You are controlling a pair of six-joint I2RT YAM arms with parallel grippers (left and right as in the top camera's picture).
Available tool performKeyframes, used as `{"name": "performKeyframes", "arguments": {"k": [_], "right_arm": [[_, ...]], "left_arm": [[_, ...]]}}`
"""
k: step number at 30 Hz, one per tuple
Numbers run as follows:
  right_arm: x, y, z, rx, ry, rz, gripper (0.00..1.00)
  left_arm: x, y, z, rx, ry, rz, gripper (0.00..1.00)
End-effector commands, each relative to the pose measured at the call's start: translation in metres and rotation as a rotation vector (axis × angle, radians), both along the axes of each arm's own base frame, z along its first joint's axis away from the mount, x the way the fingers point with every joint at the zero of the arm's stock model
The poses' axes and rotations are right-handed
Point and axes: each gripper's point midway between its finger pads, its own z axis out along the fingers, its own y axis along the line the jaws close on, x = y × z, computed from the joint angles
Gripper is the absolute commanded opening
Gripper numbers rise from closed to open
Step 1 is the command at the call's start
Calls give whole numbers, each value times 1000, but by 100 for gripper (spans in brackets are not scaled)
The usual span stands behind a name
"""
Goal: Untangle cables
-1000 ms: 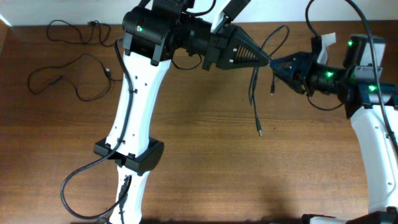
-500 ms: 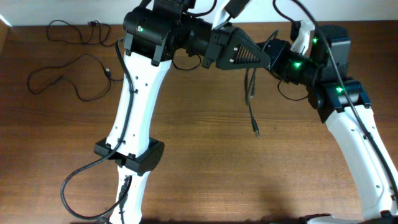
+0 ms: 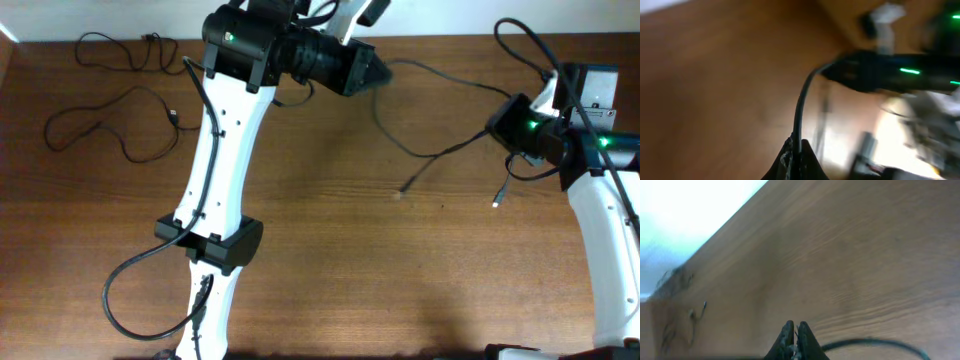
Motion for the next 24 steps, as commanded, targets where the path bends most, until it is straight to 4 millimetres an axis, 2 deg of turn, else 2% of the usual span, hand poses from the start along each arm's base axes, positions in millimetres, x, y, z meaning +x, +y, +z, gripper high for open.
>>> {"name": "performKeyframes", "arguments": {"k": [1,4,5,6,8,10,12,14,15,16,17,18,21,23,24], "right_arm": [[-12,58,26,219,-124,367,4],[-27,92,68,439,-247,574,4],[-26,91,68,439,-244,567,4],[-22,86,63,406,-234,536,4],[-15,62,33,284,-111,349,4],[-22,36,12,143,-14,213,4],[-29,31,16,111,-11,190,4],[-32,26,33,76,-59,175,4],[-33,17,37,25,-60,136,4],[-38,-2,39,-69,-36,58,4],[-49,-30,41,-200,10,-50,4],[-51,-35,42,-224,14,-68,4],[-52,-33,44,-221,8,-59,4],[-48,-16,50,-208,-53,78,4],[-47,-19,50,-227,-55,75,4]], "left_arm": [[34,51,-4,233,-144,247,0],[40,56,-13,270,-137,270,0],[43,62,-15,301,-146,297,0],[48,70,-17,342,-160,334,0],[54,84,-19,408,-183,394,0],[65,110,-20,508,-211,524,0],[72,131,-18,577,-233,629,0],[77,151,-15,636,-254,709,0],[78,156,-14,652,-260,727,0],[79,162,-13,667,-265,746,0],[81,165,-13,662,-263,762,0],[81,166,-13,653,-256,777,0],[82,165,-12,644,-254,780,0],[82,165,-12,645,-255,781,0],[82,165,-12,645,-255,781,0]]}}
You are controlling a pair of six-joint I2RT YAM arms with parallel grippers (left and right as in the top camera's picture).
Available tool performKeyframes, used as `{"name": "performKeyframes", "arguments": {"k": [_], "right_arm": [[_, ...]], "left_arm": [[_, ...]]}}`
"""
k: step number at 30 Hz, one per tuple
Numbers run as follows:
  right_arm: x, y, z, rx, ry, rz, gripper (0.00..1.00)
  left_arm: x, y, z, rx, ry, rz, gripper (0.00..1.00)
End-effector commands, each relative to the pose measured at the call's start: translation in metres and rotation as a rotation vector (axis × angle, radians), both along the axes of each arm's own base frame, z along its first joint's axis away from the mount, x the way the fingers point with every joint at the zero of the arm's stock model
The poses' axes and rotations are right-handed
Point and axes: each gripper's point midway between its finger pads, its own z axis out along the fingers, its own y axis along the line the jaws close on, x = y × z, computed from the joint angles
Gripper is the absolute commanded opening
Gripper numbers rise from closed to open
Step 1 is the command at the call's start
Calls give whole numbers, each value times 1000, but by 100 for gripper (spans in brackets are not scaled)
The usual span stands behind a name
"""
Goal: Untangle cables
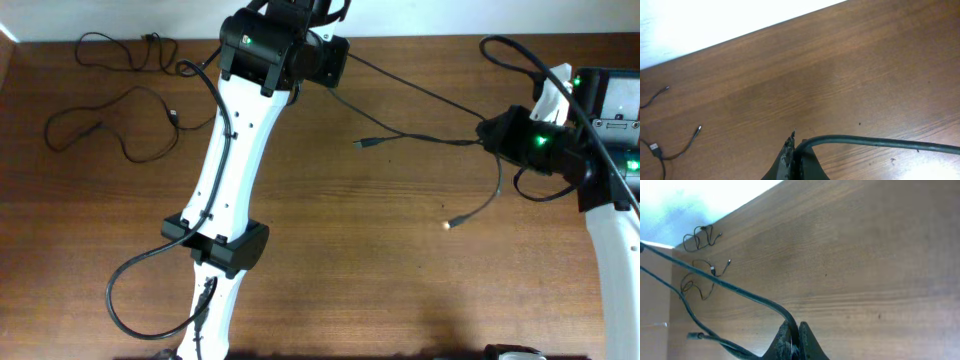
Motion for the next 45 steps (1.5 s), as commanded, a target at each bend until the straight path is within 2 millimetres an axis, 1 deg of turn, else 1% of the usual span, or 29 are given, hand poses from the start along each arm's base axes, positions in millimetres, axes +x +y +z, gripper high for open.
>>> {"name": "performKeyframes", "arguments": {"k": [1,3,4,5,10,12,13,14,15,16,17,18,19,20,21,22,24,25,26,28,29,30,32,34,38,41,42,43,45], "right_arm": [[-3,-53,-6,-218,5,-144,4],[-11,-83,-13,-317,69,-305,4],[-15,-92,-14,-350,84,-346,4],[-16,-95,-15,-365,88,-356,4],[-15,-96,-13,-368,83,-361,9],[-13,-81,-14,-300,76,-305,13],[-10,-68,-12,-242,63,-259,15],[-5,-42,-5,-122,29,-158,26],[-3,-33,-1,-82,10,-122,30],[-1,-26,3,-51,-8,-96,36],[0,-24,5,-40,-14,-87,41],[0,-21,6,-28,-17,-76,43],[-2,-13,8,10,-20,-43,44],[-3,-5,11,50,-23,-7,45],[-5,3,13,86,-25,25,45],[-6,7,15,107,-26,43,45],[-6,11,13,114,-19,56,45],[-5,18,11,122,-11,77,45],[-4,24,8,124,-3,96,45],[-1,35,3,124,10,126,45],[3,39,-1,115,14,136,45],[11,34,-10,66,22,106,44],[19,27,-20,30,41,74,45],[27,34,-28,56,54,99,45],[32,54,-41,119,109,122,45],[32,70,-46,131,123,158,45],[29,80,-45,149,126,188,44],[26,86,-42,172,126,214,44],[17,98,-36,236,139,278,41]], "left_arm": [[21,83,26,138,-118,276,0],[21,83,26,138,-117,276,0],[20,83,26,137,-117,276,0],[21,83,26,138,-117,276,0],[20,83,26,137,-117,276,0],[20,80,25,122,-110,265,0],[18,71,23,84,-94,232,0],[11,38,21,-55,-40,106,0],[5,17,22,-146,-7,22,0],[-12,-19,30,-309,56,-137,0],[-31,-44,41,-418,89,-302,0],[-53,-66,56,-513,91,-507,0],[-69,-80,71,-591,73,-657,0],[-62,-81,75,-605,61,-623,0],[-48,-73,69,-611,114,-453,0],[-58,-79,75,-665,146,-493,0],[-79,-92,95,-777,171,-643,0],[-96,-99,118,-877,161,-788,0],[-103,-101,130,-930,176,-834,0],[-103,-102,134,-966,223,-802,0],[-106,-102,137,-989,252,-807,0],[-112,-103,140,-1005,266,-834,0],[-120,-102,146,-1041,307,-869,0],[-130,-101,154,-1076,330,-929,0],[-131,-101,155,-1079,328,-938,0],[-129,-101,154,-1074,323,-930,0],[-125,-102,152,-1062,311,-908,0],[-116,-103,147,-1035,287,-860,0],[-94,-103,131,-960,242,-722,0]]}}
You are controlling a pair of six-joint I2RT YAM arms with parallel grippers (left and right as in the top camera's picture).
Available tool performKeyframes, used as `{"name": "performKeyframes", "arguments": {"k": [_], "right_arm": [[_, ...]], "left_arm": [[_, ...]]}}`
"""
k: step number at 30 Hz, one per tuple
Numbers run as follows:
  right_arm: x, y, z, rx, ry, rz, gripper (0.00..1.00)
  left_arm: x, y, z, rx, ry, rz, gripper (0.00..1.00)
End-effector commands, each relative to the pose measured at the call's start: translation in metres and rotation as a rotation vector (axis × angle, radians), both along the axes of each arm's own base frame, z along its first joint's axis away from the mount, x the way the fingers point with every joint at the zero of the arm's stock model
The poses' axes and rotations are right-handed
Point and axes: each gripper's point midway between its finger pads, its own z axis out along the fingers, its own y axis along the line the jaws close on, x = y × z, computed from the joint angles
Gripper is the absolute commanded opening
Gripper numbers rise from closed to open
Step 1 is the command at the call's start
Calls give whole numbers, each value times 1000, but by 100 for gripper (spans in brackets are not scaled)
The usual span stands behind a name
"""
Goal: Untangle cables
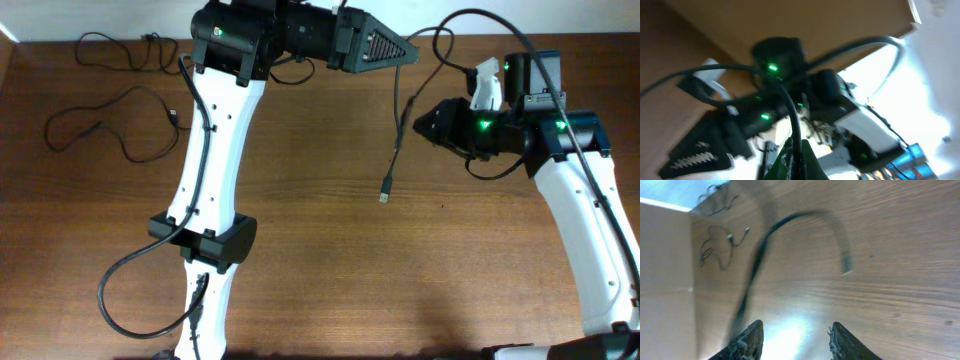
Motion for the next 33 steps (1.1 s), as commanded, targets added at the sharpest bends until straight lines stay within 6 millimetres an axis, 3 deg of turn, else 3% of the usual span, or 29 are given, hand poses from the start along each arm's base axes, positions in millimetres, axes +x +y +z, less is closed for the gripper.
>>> {"name": "performKeyframes", "arguments": {"k": [1,5,8,11,19,23,25,33], "right_arm": [[-13,19,6,89,30,83,41],[-28,20,-1,90,93,107,41],[-33,28,6,149,96,143,47],[-34,31,9,169,97,156,47],[-30,34,12,169,60,169,47],[-26,37,9,123,37,166,45],[-25,36,8,118,37,162,35],[-26,44,8,114,23,182,34]], "left_arm": [[20,6,-7,109,-37,187,0],[25,5,-2,94,-54,202,0],[55,11,-6,144,-4,375,0],[66,18,-9,164,4,436,0],[57,15,-6,141,208,420,0],[48,12,0,115,214,362,0],[48,12,0,114,216,360,0],[44,11,3,105,241,340,0]]}}
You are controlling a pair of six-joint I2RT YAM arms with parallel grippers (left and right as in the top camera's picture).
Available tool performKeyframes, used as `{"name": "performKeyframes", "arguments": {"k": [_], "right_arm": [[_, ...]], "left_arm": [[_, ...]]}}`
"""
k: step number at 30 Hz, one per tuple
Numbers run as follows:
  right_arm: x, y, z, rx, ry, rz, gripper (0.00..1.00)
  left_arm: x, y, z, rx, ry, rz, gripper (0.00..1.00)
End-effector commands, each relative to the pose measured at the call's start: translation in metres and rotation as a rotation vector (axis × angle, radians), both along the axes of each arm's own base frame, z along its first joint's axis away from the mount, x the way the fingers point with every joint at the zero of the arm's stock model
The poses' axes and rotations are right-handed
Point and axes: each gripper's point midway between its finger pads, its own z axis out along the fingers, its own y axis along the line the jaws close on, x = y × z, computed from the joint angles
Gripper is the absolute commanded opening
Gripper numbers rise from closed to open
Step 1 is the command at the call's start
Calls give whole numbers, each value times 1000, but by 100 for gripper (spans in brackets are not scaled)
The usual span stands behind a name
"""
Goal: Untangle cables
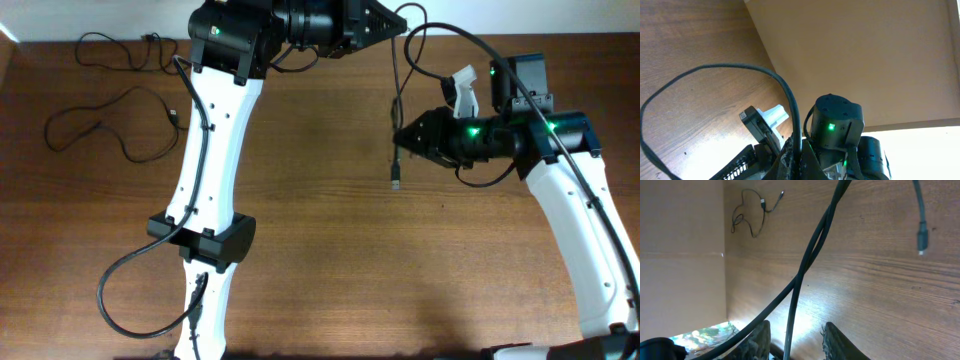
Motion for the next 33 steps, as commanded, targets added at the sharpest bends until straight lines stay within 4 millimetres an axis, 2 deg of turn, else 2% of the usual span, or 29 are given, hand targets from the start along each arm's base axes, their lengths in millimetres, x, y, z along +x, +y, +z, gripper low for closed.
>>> {"name": "performKeyframes", "arguments": {"k": [1,2,4,7,11,19,22,25,31,33], "right_arm": [[2,7,-1,-15,-25,20,29],[3,7,-2,-26,-27,15,25],[3,7,-3,-28,-28,15,24],[-2,11,-1,-7,-13,32,25],[-3,11,-1,-2,-9,36,36],[3,13,4,20,-21,18,35],[-2,24,6,33,-26,52,34],[-1,24,0,-11,-27,37,22],[2,21,-2,-25,-19,8,22],[2,21,-2,-26,-19,7,4]], "left_arm": [[-13,4,20,-29,-20,-18,0],[-13,5,20,-29,-18,-17,0],[-16,4,21,-39,-1,-29,0],[-15,4,25,-49,-17,-31,0],[-11,7,25,-49,-22,-20,0],[-13,10,27,-64,8,-32,0],[-13,10,27,-64,11,-31,0],[-13,10,27,-65,12,-32,0],[-17,10,29,-77,37,-50,0],[-17,9,29,-78,33,-51,0]]}}
